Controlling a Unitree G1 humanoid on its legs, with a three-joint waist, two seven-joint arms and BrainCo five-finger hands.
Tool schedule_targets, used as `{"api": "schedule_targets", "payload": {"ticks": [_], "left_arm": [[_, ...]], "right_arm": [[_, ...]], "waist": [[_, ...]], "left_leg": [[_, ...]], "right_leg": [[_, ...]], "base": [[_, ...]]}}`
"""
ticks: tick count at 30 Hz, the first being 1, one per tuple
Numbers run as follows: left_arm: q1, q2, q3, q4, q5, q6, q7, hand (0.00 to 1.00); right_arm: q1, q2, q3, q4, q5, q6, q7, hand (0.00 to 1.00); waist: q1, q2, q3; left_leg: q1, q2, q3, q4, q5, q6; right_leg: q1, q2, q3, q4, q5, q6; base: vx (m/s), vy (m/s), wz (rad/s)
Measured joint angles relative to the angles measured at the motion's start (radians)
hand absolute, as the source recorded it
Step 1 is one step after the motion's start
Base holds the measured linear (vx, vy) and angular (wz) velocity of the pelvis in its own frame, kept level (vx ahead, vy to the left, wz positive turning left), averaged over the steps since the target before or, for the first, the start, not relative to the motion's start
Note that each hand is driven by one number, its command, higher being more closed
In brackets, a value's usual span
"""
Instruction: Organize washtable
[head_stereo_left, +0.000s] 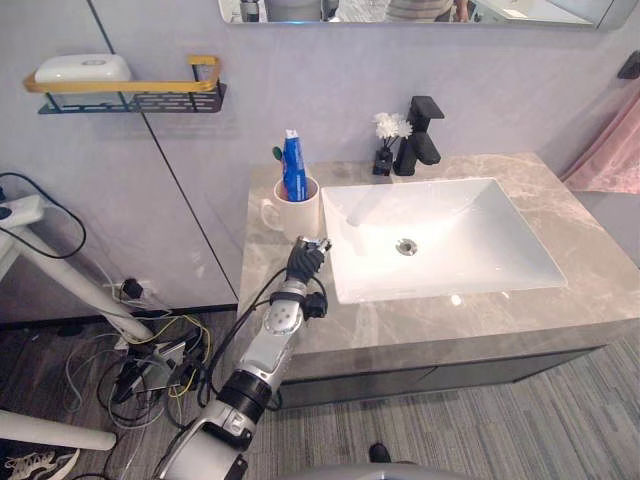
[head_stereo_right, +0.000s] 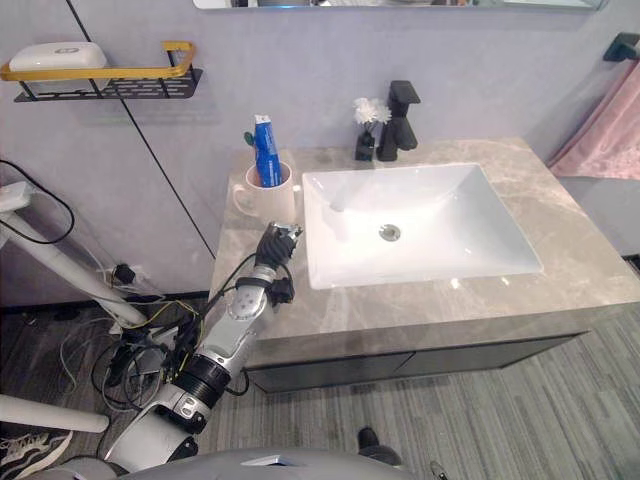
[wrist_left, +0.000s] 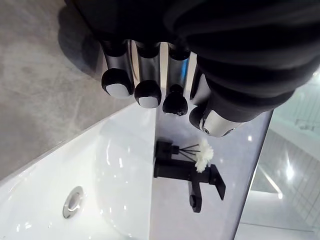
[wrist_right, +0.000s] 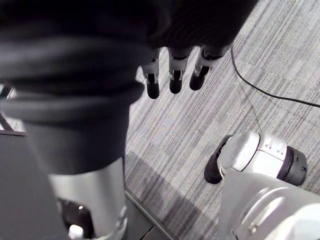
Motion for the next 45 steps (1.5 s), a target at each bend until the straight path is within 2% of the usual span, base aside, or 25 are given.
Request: {"api": "schedule_targets", "payload": {"ticks": [7, 17, 33, 35, 42, 45], "left_arm": [[-0.029, -0.001, 0.04, 0.029, -0.025, -0.008, 0.011, 1.0], [-0.127, -0.003, 0.091, 0.115, -0.03, -0.006, 0.064, 1.0], [-0.276, 0.003, 0.258, 0.224, -0.034, -0.015, 0.118, 1.0], [-0.288, 0.005, 0.281, 0.224, -0.034, -0.019, 0.123, 1.0], [-0.289, 0.004, 0.283, 0.222, -0.023, -0.022, 0.129, 1.0], [-0.247, 0.003, 0.268, 0.172, -0.009, -0.022, 0.127, 1.0]], "right_arm": [[-0.002, 0.0, 0.0, 0.0, 0.0, 0.0, 0.0, 0.0], [-0.019, -0.001, 0.0, -0.003, 0.0, 0.0, 0.002, 0.0], [-0.024, -0.029, -0.025, -0.016, 0.0, 0.001, 0.015, 0.0], [-0.024, -0.03, -0.025, -0.046, 0.0, 0.009, 0.017, 0.0], [-0.024, -0.031, -0.024, -0.047, 0.0, 0.015, 0.028, 0.0], [-0.024, -0.031, -0.024, -0.046, 0.0, 0.015, 0.028, 0.0]], "waist": [[-0.006, 0.0, 0.0], [-0.019, 0.003, 0.003], [-0.029, 0.036, 0.044], [-0.045, 0.042, 0.055], [-0.048, 0.044, 0.055], [-0.047, 0.046, 0.056]], "left_leg": [[0.0, 0.0, 0.008, 0.0, -0.009, -0.001], [-0.006, 0.0, 0.027, 0.0, -0.014, -0.003], [-0.002, 0.002, 0.115, 0.001, -0.044, -0.01], [-0.001, 0.003, 0.119, 0.001, -0.046, -0.011], [0.002, 0.002, 0.121, 0.001, -0.052, -0.007], [0.002, 0.001, 0.12, 0.013, -0.059, -0.005]], "right_leg": [[-0.005, 0.001, 0.002, -0.001, 0.0, 0.0], [-0.021, 0.003, 0.017, -0.001, 0.0, 0.001], [-0.069, 0.02, 0.105, -0.001, 0.005, 0.0], [-0.07, 0.02, 0.106, -0.001, 0.005, 0.0], [-0.069, 0.021, 0.105, -0.001, 0.012, -0.01], [-0.063, 0.017, 0.101, 0.0, 0.012, -0.011]], "base": [[0.02, -0.004, -0.03], [0.01, 0.0, -0.05], [0.03, 0.001, -0.16], [0.03, -0.002, -0.07], [0.01, 0.0, -0.02], [0.0, 0.0, 0.0]]}}
